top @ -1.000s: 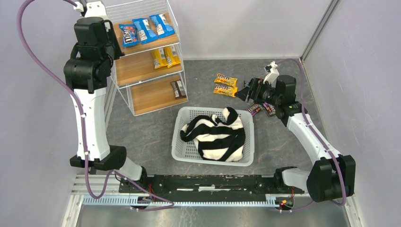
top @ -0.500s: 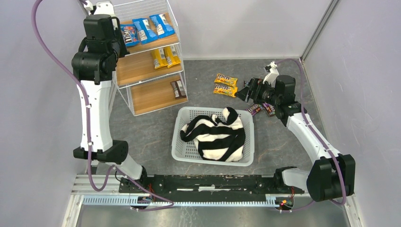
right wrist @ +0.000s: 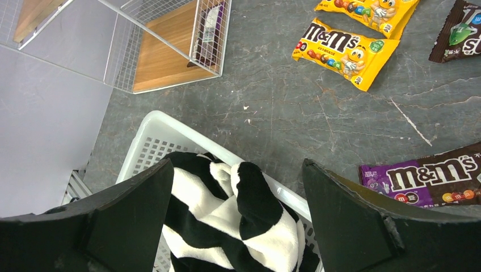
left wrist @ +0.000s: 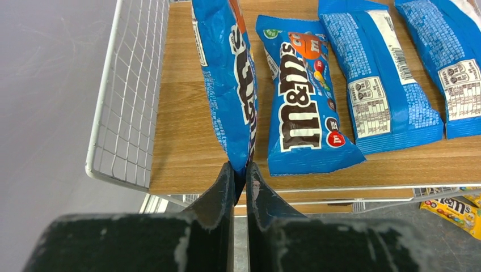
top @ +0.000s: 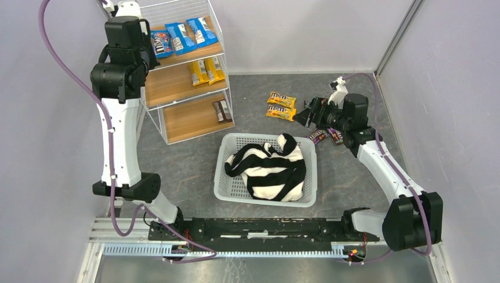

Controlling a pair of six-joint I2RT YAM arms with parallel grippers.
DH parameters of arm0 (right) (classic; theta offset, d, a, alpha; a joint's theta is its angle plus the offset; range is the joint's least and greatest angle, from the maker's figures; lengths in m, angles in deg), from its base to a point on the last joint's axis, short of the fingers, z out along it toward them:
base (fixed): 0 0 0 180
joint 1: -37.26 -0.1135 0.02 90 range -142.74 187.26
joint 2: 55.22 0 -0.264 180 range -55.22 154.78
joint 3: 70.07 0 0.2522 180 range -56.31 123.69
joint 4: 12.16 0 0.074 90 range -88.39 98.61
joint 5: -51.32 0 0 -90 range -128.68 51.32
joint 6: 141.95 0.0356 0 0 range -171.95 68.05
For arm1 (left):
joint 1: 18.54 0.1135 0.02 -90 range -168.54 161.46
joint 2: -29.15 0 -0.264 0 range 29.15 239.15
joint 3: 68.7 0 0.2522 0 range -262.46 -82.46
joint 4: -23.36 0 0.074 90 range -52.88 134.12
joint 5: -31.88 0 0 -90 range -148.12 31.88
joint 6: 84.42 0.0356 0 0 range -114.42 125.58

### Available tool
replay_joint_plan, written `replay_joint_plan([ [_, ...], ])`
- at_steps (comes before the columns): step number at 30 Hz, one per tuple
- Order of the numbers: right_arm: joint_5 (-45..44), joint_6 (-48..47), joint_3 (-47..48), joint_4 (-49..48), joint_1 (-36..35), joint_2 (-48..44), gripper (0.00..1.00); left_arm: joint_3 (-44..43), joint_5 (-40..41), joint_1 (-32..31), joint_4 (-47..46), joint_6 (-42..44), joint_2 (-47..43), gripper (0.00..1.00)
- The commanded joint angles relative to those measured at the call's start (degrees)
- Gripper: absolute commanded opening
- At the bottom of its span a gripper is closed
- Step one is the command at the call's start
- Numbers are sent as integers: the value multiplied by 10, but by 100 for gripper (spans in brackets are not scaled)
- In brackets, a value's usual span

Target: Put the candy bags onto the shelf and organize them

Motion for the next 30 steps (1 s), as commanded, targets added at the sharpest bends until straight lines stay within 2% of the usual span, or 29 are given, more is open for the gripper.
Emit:
replay_joint_plan([
  [1,-8,-9,14,-18,-3,4,91,-36,16,3,-22,21,4,12],
  [17,-12,-11,12,-20,-4,2,91,-77,-5,3,-24,8,9,14],
  [30,-12,-10,7,-24,-3,3,91,-65,-5,3,-15,1,19,15],
])
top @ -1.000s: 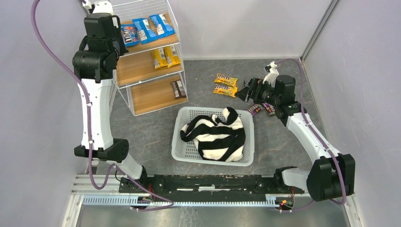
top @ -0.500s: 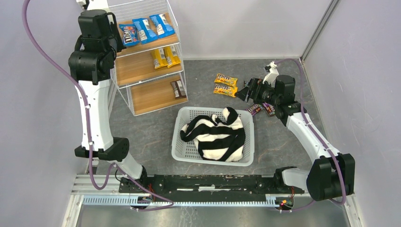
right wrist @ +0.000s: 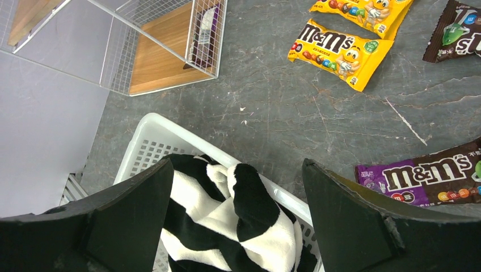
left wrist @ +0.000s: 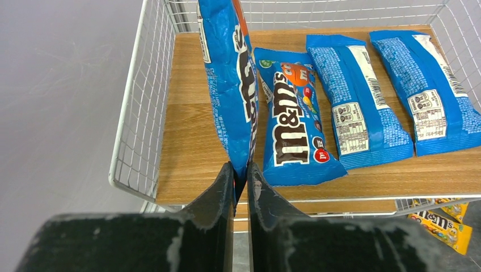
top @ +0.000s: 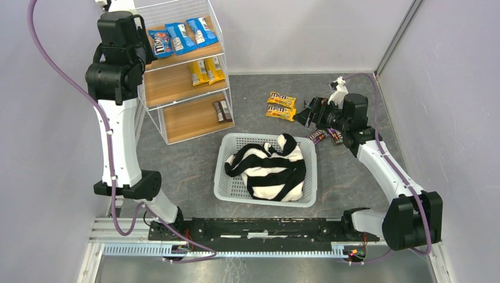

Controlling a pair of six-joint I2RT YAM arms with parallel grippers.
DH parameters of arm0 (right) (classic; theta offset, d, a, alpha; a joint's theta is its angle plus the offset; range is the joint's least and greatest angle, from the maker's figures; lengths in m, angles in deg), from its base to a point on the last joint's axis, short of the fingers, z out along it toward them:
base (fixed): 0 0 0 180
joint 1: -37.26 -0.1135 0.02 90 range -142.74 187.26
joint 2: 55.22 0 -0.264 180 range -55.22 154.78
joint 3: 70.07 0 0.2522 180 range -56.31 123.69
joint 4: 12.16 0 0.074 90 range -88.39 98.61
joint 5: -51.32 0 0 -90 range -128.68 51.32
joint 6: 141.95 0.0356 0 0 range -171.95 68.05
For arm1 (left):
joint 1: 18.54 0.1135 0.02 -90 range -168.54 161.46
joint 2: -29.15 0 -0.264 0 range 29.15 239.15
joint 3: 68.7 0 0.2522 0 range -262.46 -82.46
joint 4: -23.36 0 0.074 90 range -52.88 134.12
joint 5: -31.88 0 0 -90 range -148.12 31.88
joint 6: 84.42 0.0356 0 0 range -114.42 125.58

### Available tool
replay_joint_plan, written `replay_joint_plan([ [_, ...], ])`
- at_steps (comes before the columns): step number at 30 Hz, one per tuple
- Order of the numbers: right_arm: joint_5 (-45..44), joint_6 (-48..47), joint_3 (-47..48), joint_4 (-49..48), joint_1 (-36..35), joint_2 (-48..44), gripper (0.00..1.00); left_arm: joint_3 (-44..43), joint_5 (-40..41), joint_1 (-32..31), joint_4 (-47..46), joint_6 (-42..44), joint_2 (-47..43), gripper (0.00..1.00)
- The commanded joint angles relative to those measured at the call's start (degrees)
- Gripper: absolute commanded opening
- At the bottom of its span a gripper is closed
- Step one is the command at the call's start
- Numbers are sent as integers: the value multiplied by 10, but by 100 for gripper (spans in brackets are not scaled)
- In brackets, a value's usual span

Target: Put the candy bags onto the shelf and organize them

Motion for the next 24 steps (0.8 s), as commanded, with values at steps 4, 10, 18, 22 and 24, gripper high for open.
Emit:
replay_joint_plan([
  [4,-3,-12,6,-25,-4,1,91,-8,-9,3,-11,-7,5,17],
  [10,-1,-11,5,-25,-4,2,91,-7,-2,3,-7,-11,4,21],
  [18,1,-8,0,-31,-4,2,92,-9,6,4,-11,-14,-3,28],
  [22,3,-8,-2,-32,-4,1,92,-8,17,4,-8,-16,-3,29],
  [24,3,-8,-2,-32,-3,-1,92,-6,25,4,-9,-19,-6,37],
])
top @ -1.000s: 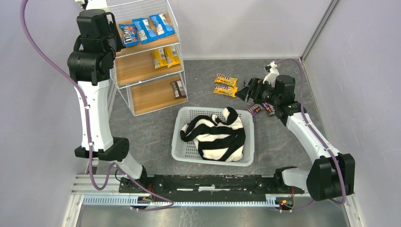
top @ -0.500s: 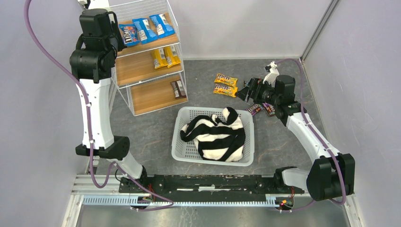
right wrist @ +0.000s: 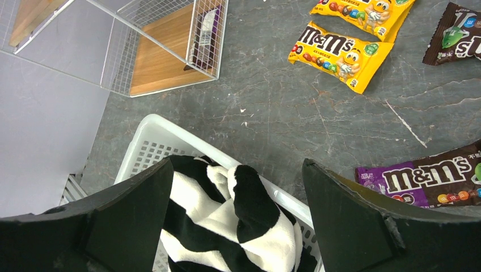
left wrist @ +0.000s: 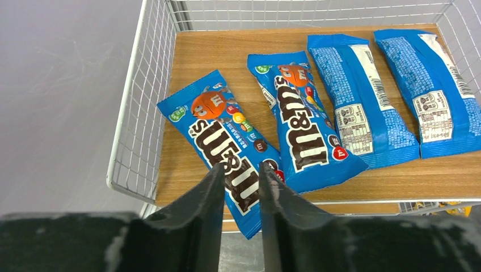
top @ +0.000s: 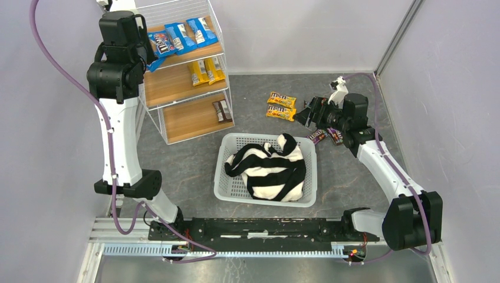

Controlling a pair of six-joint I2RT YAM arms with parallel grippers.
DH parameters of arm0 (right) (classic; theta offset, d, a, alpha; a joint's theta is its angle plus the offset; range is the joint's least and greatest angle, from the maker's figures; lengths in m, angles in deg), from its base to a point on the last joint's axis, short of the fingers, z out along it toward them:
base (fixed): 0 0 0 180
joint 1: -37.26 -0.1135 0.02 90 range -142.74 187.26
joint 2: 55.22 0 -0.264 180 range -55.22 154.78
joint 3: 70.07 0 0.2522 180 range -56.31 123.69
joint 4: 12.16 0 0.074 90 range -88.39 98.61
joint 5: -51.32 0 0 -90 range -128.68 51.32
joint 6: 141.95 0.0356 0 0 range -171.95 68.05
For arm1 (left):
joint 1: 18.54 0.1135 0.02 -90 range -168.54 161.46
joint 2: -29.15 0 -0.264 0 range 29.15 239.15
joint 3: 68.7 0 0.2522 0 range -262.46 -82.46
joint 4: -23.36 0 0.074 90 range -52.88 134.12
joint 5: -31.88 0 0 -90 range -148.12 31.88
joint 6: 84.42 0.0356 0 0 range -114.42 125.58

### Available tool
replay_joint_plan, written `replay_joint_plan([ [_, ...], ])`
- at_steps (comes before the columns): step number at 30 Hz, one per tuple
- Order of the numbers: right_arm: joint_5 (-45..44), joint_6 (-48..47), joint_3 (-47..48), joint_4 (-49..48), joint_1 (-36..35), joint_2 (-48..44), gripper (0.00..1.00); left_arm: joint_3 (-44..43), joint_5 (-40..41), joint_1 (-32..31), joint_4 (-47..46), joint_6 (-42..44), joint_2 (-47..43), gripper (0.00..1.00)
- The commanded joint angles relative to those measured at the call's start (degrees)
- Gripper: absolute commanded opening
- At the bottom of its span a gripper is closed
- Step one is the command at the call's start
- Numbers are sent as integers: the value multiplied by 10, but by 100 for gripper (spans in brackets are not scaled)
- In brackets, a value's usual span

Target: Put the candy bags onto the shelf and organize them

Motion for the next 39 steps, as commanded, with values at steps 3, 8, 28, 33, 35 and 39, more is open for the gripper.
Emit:
replay_joint_plan([
  [3,3,-8,-2,-27,-4,-3,92,8,24,4,-10,-27,-21,55],
  [8,7,-5,-3,-31,-4,-6,92,37,41,8,5,-50,-15,67],
  [28,8,-6,-13,-32,-4,-9,92,58,10,99,-67,-65,40,50],
  [33,4,-8,-13,-31,-4,-8,92,58,-27,115,-97,-65,52,50],
  [35,3,-8,-13,-30,-4,-5,92,54,-36,118,-104,-65,59,50],
  [39,2,-9,-13,-29,-4,-1,92,46,-37,121,-107,-62,66,50],
])
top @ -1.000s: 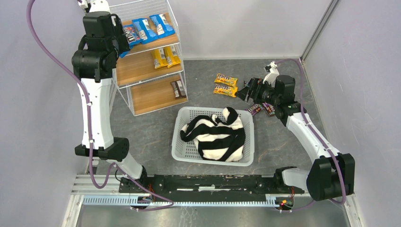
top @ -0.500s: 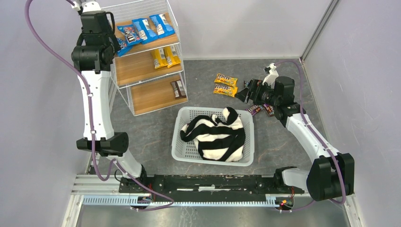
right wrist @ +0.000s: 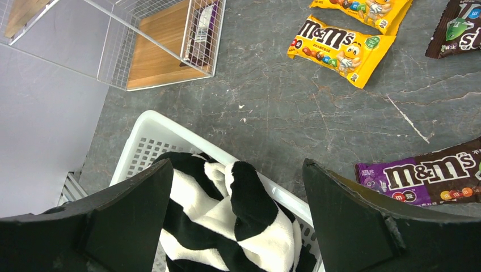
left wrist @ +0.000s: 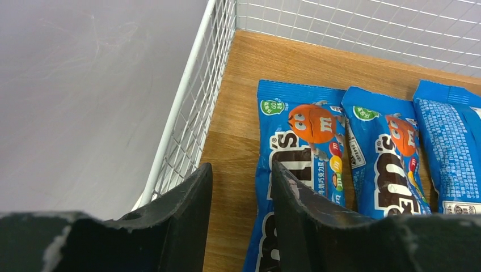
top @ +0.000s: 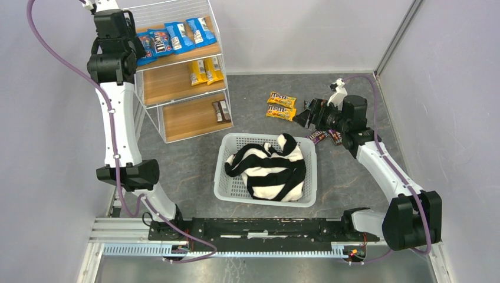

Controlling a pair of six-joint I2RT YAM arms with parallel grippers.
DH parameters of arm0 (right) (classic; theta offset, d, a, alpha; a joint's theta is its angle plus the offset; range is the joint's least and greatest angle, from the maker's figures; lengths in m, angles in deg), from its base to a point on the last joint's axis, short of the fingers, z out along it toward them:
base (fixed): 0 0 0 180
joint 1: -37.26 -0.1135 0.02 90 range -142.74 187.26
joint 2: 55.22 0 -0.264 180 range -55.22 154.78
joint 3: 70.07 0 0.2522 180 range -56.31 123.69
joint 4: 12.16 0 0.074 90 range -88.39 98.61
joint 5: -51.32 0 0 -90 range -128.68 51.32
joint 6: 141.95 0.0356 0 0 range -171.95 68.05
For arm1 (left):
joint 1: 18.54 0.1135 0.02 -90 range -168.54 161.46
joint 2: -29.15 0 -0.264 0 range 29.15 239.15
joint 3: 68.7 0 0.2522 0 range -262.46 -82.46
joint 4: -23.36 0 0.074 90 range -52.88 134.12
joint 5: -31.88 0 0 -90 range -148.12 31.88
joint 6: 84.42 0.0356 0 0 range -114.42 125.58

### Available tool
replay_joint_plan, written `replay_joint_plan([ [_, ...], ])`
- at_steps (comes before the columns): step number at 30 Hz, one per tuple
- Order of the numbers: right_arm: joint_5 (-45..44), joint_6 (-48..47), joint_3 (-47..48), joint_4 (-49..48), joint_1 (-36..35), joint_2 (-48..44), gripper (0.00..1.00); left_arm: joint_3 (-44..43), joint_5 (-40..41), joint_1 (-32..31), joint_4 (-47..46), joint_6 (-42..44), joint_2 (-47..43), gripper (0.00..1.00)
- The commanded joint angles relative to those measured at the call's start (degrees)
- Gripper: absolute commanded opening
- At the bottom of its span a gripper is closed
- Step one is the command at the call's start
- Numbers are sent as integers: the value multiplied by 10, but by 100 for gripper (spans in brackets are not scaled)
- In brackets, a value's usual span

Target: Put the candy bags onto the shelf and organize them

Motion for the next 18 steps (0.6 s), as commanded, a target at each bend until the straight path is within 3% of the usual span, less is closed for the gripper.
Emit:
replay_joint_plan([
  [1,0,-9,2,-19,-2,0,92,-15,-9,12,-29,-9,16,50],
  [9,-6,-17,6,-15,-2,1,92,-37,-46,12,-30,-25,-48,66],
  [14,-23,-34,6,4,-2,1,93,4,-120,12,-53,-40,-121,81],
  [18,-26,-54,6,40,-3,1,93,48,-177,13,-54,-51,-173,87],
])
